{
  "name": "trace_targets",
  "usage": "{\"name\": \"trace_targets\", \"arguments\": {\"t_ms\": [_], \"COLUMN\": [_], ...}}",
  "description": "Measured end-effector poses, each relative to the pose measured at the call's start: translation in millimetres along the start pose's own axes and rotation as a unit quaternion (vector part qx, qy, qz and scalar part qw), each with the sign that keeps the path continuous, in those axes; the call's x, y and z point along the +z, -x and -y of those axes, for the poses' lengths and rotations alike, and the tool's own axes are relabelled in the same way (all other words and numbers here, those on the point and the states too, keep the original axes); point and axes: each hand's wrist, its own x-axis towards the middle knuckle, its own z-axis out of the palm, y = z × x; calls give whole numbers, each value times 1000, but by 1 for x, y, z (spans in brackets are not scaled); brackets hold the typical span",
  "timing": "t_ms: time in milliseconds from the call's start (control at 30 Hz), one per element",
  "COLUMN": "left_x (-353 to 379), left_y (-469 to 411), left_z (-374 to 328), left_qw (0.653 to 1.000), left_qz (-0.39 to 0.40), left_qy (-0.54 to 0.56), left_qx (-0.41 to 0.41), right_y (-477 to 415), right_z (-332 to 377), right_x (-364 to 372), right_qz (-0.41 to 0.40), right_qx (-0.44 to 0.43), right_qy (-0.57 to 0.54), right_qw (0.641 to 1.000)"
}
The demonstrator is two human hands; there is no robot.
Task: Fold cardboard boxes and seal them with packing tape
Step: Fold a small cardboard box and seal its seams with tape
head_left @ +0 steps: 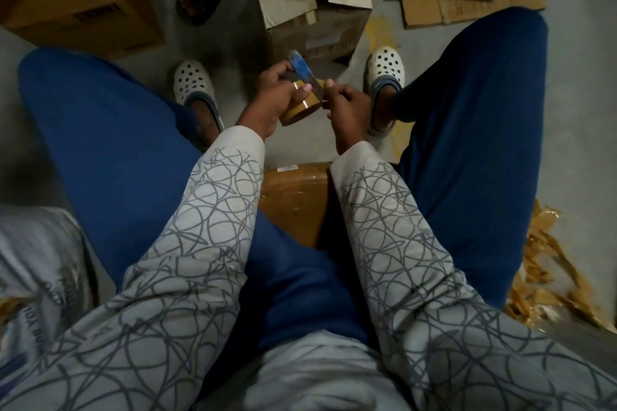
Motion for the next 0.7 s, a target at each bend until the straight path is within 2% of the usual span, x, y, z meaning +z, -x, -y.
{"name": "trace_targets", "arguments": {"t_ms": [200, 333, 467, 567, 700], "left_x": [-14, -23, -21, -18, -15], "left_y": [-1, 2, 2, -1, -1], "left_z": [-6, -11, -11, -10, -13], "left_qw": [998, 993, 991, 994, 998], "left_qz": [35, 72, 80, 61, 40], "left_qy": [-49, -96, -102, -85, -55], "left_qx": [-1, 4, 12, 9, 8], "right_y": [3, 8, 10, 8, 7], "right_z": [5, 13, 17, 14, 13], "right_x": [-6, -10, -12, -11, -4], "right_qz": [57, 90, 91, 84, 49], "right_qx": [36, 90, 125, 103, 17], "right_qy": [-17, -30, -54, -71, -48], "right_qw": [998, 991, 987, 989, 998]}}
